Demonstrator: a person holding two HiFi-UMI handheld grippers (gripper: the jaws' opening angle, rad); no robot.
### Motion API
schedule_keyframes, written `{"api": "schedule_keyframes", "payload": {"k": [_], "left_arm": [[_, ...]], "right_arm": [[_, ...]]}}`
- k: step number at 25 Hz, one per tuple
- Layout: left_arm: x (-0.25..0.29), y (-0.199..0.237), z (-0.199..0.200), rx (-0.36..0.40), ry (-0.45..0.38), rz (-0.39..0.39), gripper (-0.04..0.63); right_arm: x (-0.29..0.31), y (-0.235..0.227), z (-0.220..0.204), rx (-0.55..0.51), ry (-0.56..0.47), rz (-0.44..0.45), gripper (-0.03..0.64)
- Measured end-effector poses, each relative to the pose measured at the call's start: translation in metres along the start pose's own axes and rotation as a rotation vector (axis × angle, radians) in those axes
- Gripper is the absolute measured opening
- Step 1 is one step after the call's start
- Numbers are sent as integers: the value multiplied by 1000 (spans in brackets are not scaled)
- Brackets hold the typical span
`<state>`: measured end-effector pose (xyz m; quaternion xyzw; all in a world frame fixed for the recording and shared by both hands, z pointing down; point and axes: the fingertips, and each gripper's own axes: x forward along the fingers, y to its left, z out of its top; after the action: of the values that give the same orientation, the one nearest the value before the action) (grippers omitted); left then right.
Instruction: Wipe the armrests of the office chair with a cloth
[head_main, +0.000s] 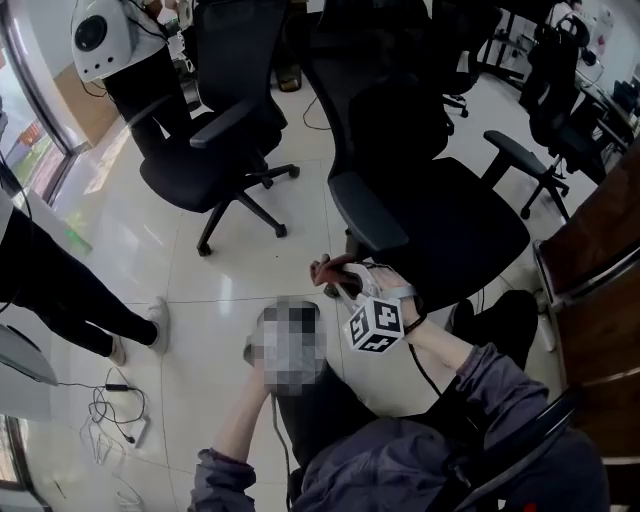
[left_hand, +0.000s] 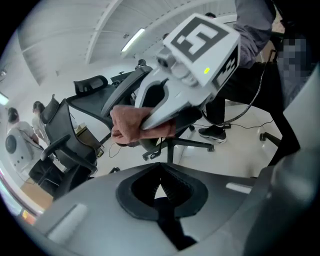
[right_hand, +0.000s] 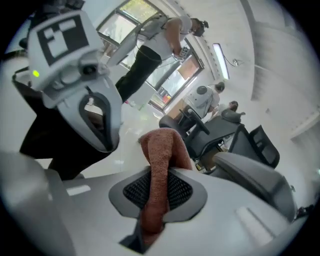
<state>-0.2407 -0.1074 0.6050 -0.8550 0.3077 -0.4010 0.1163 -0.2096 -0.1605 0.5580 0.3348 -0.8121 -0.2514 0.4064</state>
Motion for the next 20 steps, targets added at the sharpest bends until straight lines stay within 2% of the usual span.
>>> {"api": "schedule_keyframes", "payload": {"k": [4,7,11,14,20], "left_arm": [[11,-9,4,42,63,-14,17],[24,-17,15,95,109,-24,17],[41,-25,40,188,153,-44,17],[55,-26,66,216,151,-36,17],[72,-42,131,231,81,11,17]], "right_arm": [[-60,0,-6,-75,-49,69,51],[-91,-23,-32,-22,-41,81,49],[-124,-62,-67,77,-27,47,49],[-146,-80,-97,117,-10,15,49],[-173,-96,-147,162,14,-5,49]]}}
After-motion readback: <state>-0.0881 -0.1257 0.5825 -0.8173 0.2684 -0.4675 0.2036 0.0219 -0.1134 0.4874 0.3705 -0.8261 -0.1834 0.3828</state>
